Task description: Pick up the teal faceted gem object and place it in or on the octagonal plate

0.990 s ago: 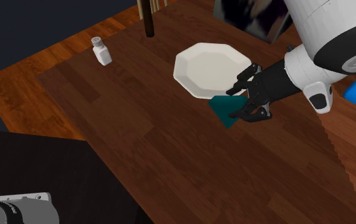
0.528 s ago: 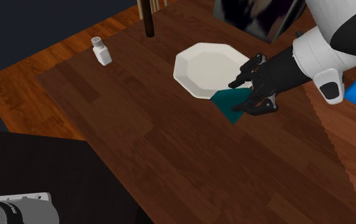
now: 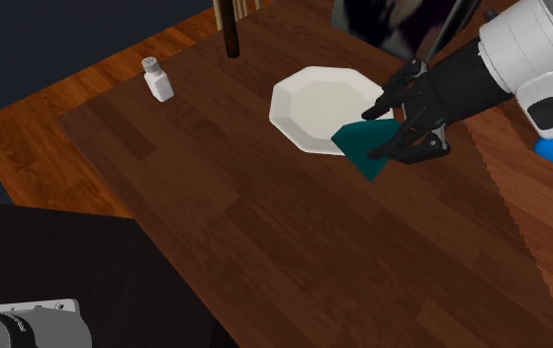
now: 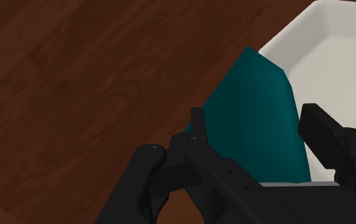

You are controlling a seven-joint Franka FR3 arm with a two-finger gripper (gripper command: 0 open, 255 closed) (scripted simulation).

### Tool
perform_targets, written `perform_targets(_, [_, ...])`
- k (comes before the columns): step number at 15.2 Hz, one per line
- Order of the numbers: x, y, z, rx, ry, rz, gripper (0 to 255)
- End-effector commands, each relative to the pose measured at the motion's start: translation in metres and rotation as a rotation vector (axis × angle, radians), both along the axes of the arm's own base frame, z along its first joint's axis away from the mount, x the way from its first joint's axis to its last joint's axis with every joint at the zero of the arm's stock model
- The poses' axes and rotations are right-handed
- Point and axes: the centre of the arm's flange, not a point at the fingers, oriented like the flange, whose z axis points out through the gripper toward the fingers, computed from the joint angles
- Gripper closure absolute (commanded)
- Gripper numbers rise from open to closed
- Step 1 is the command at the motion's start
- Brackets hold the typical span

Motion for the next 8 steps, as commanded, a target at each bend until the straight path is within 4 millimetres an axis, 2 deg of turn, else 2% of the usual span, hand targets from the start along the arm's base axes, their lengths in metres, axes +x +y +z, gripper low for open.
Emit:
perform_targets(1, [-0.001,0.001,0.011,0.0,0.0,0.0,255])
perform_targets(2, [-0.001,0.001,0.012,0.0,0.0,0.0,255])
perform_targets(8, [-0.018,0.077,0.028,0.0,0.0,0.0,255])
